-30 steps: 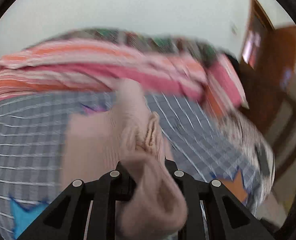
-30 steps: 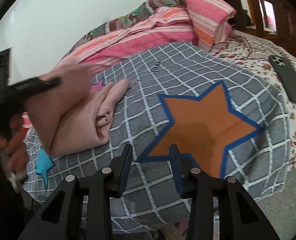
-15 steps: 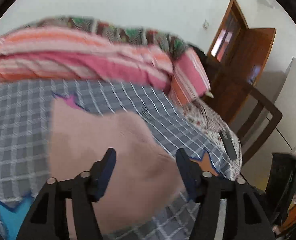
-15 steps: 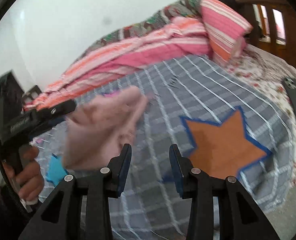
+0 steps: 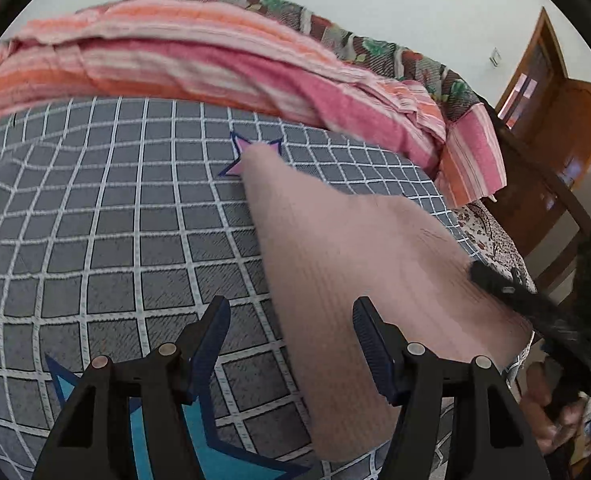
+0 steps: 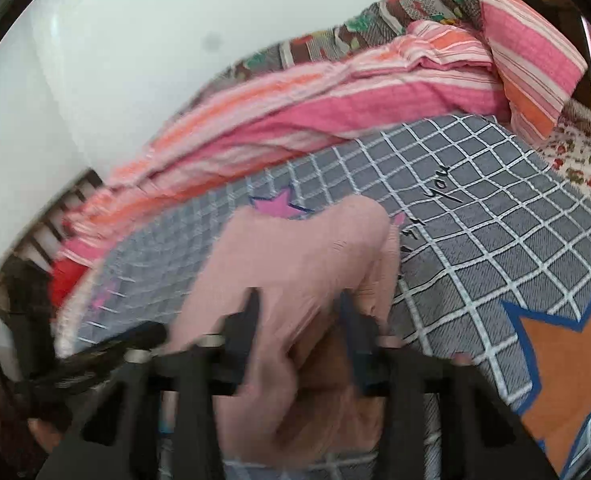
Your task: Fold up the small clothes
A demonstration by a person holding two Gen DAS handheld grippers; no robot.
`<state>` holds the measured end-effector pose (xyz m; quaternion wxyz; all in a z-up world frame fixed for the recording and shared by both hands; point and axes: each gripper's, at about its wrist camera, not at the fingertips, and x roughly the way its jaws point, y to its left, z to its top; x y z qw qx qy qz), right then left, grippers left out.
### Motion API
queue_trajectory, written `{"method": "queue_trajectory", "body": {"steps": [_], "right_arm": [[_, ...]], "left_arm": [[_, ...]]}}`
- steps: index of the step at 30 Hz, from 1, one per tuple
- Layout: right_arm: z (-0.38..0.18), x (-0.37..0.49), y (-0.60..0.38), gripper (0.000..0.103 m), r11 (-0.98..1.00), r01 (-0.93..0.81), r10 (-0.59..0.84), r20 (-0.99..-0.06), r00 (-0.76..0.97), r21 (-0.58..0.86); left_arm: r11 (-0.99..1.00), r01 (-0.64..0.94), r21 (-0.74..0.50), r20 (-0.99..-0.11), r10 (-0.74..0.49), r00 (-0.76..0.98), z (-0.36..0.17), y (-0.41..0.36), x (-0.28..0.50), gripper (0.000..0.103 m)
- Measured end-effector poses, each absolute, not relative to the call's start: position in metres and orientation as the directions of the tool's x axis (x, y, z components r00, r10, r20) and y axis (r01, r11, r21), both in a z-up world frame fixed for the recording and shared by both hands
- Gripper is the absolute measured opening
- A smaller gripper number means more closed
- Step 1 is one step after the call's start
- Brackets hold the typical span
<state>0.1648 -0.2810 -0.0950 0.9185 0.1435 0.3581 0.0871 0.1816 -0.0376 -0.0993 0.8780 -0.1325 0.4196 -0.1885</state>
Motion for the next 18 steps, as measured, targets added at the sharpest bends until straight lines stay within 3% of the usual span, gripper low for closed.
{"method": "queue_trajectory", "body": {"steps": [7, 12, 14, 16, 18], "right_arm": [[-0.119, 0.144, -0.296, 0.012, 0.962, -0.003, 0.178, -0.617, 0.766, 0.274], [-0.126, 0.142, -0.308, 0.015, 0.936, 0.000, 0.237, -0.630, 0.739, 0.352], [-0.120, 0.144, -0.313, 0.023, 0.914, -0.018, 0.289, -0.616, 0.733, 0.406], [-0.120, 0.148, -0.315, 0.058, 0.902, -0.024, 0.312, -0.610, 0.728, 0.432], [-0.125, 0.158, -0.316, 0.068, 0.890, -0.016, 0.326, -0.612, 0.721, 0.456]], "left_arm": [[0.876, 0.206, -0.437, -0.672, -0.470, 0.572, -0.108, -0.021, 0.189, 0.061], [0.879, 0.202, -0.433, -0.672, -0.464, 0.577, -0.103, -0.014, 0.194, 0.061], [0.876, 0.204, -0.437, -0.661, -0.467, 0.587, -0.098, -0.009, 0.194, 0.061], [0.870, 0.203, -0.450, -0.648, -0.474, 0.596, -0.094, -0.004, 0.194, 0.061], [0.861, 0.198, -0.468, -0.640, -0.485, 0.596, -0.093, 0.002, 0.195, 0.061]]}}
